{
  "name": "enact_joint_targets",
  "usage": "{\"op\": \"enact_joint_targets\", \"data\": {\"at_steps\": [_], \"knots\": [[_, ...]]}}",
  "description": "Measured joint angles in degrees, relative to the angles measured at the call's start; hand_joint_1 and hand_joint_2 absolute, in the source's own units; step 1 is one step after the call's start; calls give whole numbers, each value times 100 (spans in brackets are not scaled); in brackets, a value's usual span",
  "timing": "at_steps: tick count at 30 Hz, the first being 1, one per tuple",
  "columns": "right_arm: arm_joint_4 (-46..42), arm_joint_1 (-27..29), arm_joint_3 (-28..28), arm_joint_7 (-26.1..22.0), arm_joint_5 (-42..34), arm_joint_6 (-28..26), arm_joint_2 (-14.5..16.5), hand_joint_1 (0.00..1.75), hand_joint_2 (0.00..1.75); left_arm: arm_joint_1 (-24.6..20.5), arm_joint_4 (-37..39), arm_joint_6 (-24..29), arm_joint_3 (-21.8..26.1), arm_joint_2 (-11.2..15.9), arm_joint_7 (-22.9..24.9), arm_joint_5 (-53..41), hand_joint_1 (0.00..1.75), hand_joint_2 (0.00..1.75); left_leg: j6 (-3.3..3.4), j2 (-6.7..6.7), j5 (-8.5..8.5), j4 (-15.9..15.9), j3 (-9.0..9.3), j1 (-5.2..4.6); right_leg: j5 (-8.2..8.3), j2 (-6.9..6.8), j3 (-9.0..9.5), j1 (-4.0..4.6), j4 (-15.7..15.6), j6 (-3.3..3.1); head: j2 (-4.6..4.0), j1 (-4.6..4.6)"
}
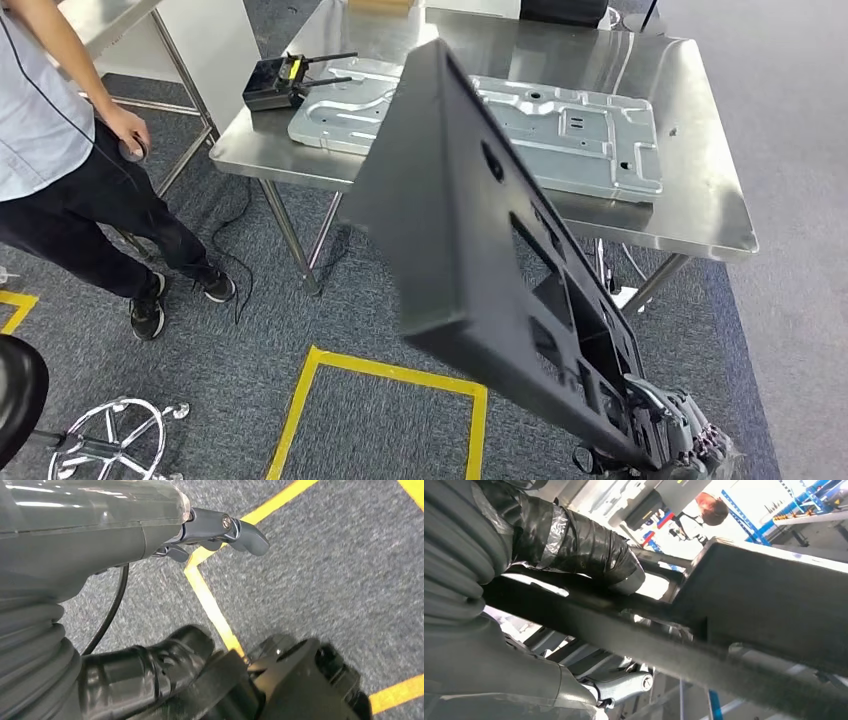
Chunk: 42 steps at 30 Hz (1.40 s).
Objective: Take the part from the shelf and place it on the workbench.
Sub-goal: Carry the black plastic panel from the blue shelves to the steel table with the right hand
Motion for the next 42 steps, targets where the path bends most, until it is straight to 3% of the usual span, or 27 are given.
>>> {"op": "enact_joint_targets", "data": {"at_steps": [3, 4, 5, 6, 8, 9, 12, 15, 16, 18, 19, 20, 21, 23, 24, 26, 28, 30, 31, 33, 34, 35, 36, 38, 39, 40, 42], "knots": [[4, 14, -5, 1, -13, -1, 0, 175, 175, -9, 0, 0, 21, -2, 0, 0, 0, 175, 72, 5, -61, -29, 93, -4, -382, 6, -646, -4, 1086, 33, 0, 2], [5, 21, -7, 1, -16, 0, 0, 175, 175, -7, 0, 0, 29, -2, 1, 0, 0, 175, 76, 3, -93, -28, 128, -7, -390, 6, -835, -5, 1330, 38, 0, 2], [5, 24, -8, 0, -19, 0, 0, 175, 175, -1, 0, 0, 37, -2, 2, 0, 0, 175, 72, -2, -132, -28, 178, -10, -268, 6, -920, -5, 1352, 34, 0, 2], [5, 24, -9, 0, -21, 0, 0, 175, 175, 4, 0, 0, 43, -2, 4, 0, 0, 175, 63, -8, -176, -28, 242, -11, -37, 6, -894, -3, 1154, 21, 0, 2], [4, 23, -12, 0, -21, 0, -1, 175, 175, 10, 3, -1, 49, -8, 8, 0, 0, 175, 32, -17, -273, -29, 369, -20, 457, 11, -649, 19, 433, -38, 0, 2], [-1, 22, -14, 0, -19, 0, -1, 175, 175, 6, 7, -1, 50, -14, 9, 0, 0, 175, 7, -24, -316, -26, 405, -27, 576, 13, -529, 37, 142, -74, 0, 5], [-36, 23, -25, 1, -6, -1, 0, 175, 175, -20, 13, -2, 52, -31, 12, 0, 0, 175, -81, -18, -387, -60, 446, -39, 547, 22, -412, 72, -98, -163, 0, 5], [-95, 18, -51, 2, -1, -2, 3, 175, 175, -38, 13, -2, 52, -32, 14, -1, 0, 175, -162, 3, -529, 131, 429, -36, 525, 23, -293, 9, -216, -244, 0, -17], [-116, 12, -63, 1, -1, -2, 5, 175, 175, -37, 13, -2, 52, -31, 14, -2, 0, 175, -184, 6, -648, 417, 286, -24, 512, 14, -244, -6, -245, -269, 0, -30], [-139, 1, -91, 1, -1, -2, 7, 175, 175, -32, 13, -2, 52, -31, 9, -2, 0, 175, -225, 7, -874, 1151, -171, -9, 462, -1, -183, -6, -255, -299, 0, -44], [-141, 0, -105, 1, -1, -2, 7, 175, 175, -29, 13, -1, 52, -31, 5, -2, 0, 175, -244, 8, -890, 1400, -364, -3, 432, -3, -150, -6, -254, -302, 0, -44], [-142, -1, -116, 1, -1, -2, 7, 175, 175, -29, 13, -1, 52, -31, 3, -2, 0, 175, -256, 9, -805, 1470, -470, 3, 399, -1, -112, -6, -253, -298, 0, -43], [-145, -2, -124, 1, -3, -1, 7, 175, 175, -32, 13, 0, 52, -31, 4, -2, 0, 175, -262, 10, -610, 1329, -470, 10, 361, 3, -60, -9, -252, -289, 0, -44], [-169, -6, -140, 1, -17, 0, 8, 175, 175, -30, 15, -1, 52, -31, 17, -2, 0, 175, -256, 18, -139, 695, -274, 22, 278, 13, 45, -11, -247, -251, 0, -42], [-188, -10, -152, 1, -26, 0, 9, 175, 175, -25, 17, -1, 52, -32, 21, -2, 0, 175, -241, 21, 2, 388, -163, 15, 236, 22, 75, -3, -236, -218, 0, -43], [-228, -20, -192, 0, -45, 0, 15, 175, 175, -14, 21, -3, 52, -34, 18, -2, 0, 175, -180, 17, 23, 146, -76, -7, 192, 29, 79, 17, -234, -145, 0, -39], [-264, -32, -239, 1, -59, 1, 20, 175, 175, -12, 22, -4, 52, -35, 12, -2, 0, 175, -95, 0, 7, 104, -58, -14, 168, 22, 88, 14, -246, -76, 0, -36], [-302, -48, -301, 1, -77, 0, 20, 175, 175, -12, 22, -4, 52, -34, 9, -3, 0, 175, -22, -6, 2, 69, -20, -2, 56, 16, 29, -2, -63, -18, 0, -33], [-321, -59, -340, 1, -90, 0, 20, 175, 175, -16, 22, -4, 52, -34, 9, -3, 0, 175, 10, -4, -5, 54, 1, 5, -71, 16, -98, -6, 199, 4, 0, -32], [-346, -76, -434, 2, -118, -1, 19, 175, 175, -21, 22, -4, 51, -34, 9, -4, 0, 175, 54, 3, -40, 53, 27, -6, -367, 15, -541, -2, 964, 23, 0, -32], [-350, -81, -488, 2, -133, -1, 16, 175, 175, -21, 22, -4, 50, -35, 9, -4, 0, 175, 65, 3, -60, 54, 46, -13, -436, 15, -752, -1, 1280, 23, 0, -32], [-355, -84, -541, 2, -147, -2, 11, 175, 175, -16, 22, -4, 50, -35, 9, -4, 0, 175, 72, 0, -86, 54, 75, -22, -384, 15, -879, 1, 1410, 14, 0, -32], [-365, -90, -593, 2, -160, -2, 2, 175, 175, -10, 22, -4, 50, -35, 9, -4, 0, 175, 72, -6, -115, 54, 117, -30, -217, 16, -898, 5, 1322, -5, 0, -32], [-400, -116, -680, 1, -176, -1, -19, 175, 175, -2, 23, -6, 49, -40, 8, -4, 0, 175, 57, -18, -185, 52, 216, -41, 286, 17, -674, 32, 640, -82, 0, -31], [-416, -132, -717, 1, -184, -1, -30, 175, 175, -6, 24, -7, 49, -46, 7, -4, 0, 175, 38, -24, -224, 56, 251, -54, 446, 16, -534, 52, 290, -122, 0, -31], [-428, -147, -749, 1, -189, 0, -39, 175, 175, -13, 25, -8, 48, -52, 5, -4, 0, 175, 15, -27, -254, 51, 273, -59, 528, 16, -435, 75, 49, -153, 0, -32], [-441, -167, -802, 1, -198, 1, -58, 175, 175, -31, 26, -9, 48, -60, 1, -4, 0, 175, -41, -24, -293, 22, 298, -66, 499, 26, -371, 104, -88, -188, 0, -33]]}}
